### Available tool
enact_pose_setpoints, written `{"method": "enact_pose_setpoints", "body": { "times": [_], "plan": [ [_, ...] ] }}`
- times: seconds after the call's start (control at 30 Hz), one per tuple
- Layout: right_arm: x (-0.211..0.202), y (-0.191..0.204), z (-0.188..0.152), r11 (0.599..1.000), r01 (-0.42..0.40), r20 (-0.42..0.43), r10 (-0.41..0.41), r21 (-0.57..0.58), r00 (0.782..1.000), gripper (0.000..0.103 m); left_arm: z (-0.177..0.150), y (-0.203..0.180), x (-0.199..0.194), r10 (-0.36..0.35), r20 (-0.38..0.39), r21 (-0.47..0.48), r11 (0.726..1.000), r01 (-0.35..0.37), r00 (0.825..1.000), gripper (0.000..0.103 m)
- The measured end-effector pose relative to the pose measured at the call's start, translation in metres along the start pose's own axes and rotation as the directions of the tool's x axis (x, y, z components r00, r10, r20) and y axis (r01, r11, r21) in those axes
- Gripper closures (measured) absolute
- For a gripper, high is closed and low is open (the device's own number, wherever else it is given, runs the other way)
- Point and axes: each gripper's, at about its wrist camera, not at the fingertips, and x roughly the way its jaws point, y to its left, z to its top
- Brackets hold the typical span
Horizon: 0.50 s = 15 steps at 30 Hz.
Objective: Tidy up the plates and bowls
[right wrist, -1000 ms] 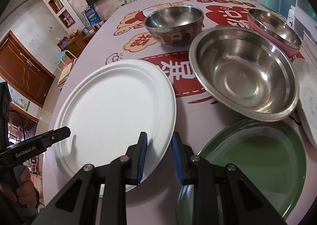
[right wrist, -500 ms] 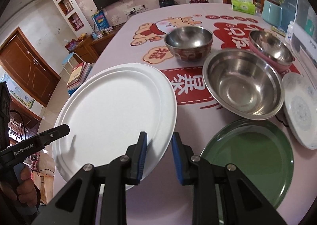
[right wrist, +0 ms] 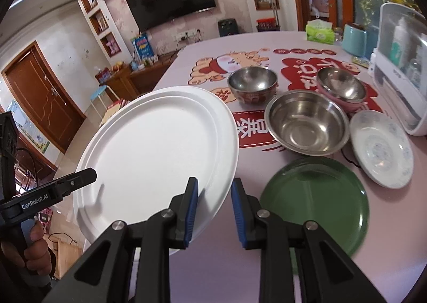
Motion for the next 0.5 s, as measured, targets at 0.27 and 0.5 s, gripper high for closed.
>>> {"method": "enact_pose_setpoints", "body": {
  "times": [0.27, 0.5],
  "plan": [
    [-0.048, -0.010, -0.022, 1.000, 0.005, 0.074, -0.002, -0.028, 0.997, 0.078, -0.024, -0.031, -0.038, -0.032, 0.046, 0.073, 0.997, 0.029, 0.998, 0.061],
    [-0.083, -0.029, -0.048, 1.000, 0.013, 0.098, -0.012, -0.012, 0.995, 0.077, -0.054, -0.065, -0.064, -0.040, 0.062, 0.099, 0.994, 0.034, 0.997, 0.061]
  ]
}}
